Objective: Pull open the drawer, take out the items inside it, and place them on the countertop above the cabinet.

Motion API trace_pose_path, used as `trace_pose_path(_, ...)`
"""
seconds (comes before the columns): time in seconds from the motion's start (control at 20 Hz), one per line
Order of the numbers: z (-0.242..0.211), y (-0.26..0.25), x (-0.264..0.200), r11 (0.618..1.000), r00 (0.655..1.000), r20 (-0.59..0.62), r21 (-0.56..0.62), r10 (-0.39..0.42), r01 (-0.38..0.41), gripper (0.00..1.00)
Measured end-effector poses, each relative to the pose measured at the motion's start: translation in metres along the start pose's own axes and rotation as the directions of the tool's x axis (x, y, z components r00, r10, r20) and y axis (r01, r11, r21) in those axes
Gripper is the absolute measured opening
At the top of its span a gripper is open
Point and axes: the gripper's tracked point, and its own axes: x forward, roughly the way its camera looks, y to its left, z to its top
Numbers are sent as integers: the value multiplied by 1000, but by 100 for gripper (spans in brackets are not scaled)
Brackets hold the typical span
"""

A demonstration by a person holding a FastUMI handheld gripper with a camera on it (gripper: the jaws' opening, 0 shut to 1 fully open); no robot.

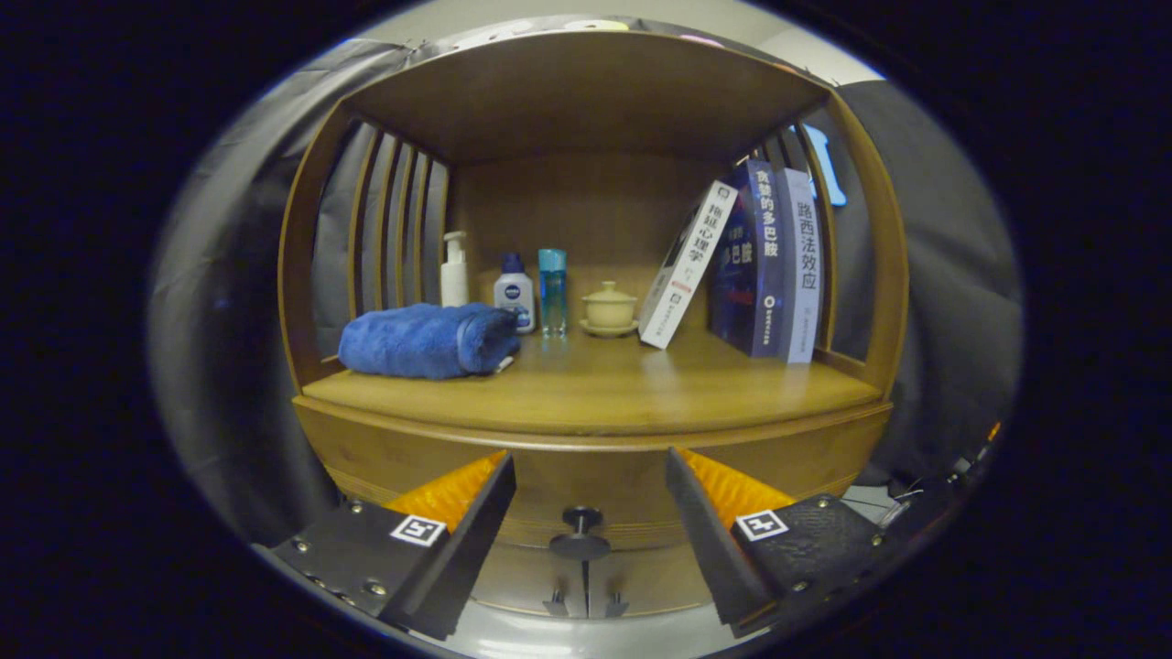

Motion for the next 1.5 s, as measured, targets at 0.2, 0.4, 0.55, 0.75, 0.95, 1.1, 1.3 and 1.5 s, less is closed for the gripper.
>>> trace_pose_path(0.2, -29, 10, 5, 1000, 997, -69, 15, 26, -25, 99)
trace_pose_path(0.4, -47, 7, 9, 1000, 994, -105, 21, 4, -2, 97)
trace_pose_path(0.55, -52, 2, 11, 999, 993, -114, 47, -15, 21, 78)
trace_pose_path(0.75, -54, 4, 20, 998, 993, -120, 65, -5, 13, 41)
trace_pose_path(0.95, -54, 3, 15, 999, 993, -119, 39, -2, 7, 41)
trace_pose_path(1.1, -53, 4, 16, 999, 993, -117, 48, 7, -1, 41)
trace_pose_path(1.3, -54, 3, 15, 999, 993, -115, 44, 9, -4, 42)
trace_pose_path(1.5, -57, 2, 16, 998, 991, -134, 63, -15, 23, 43)
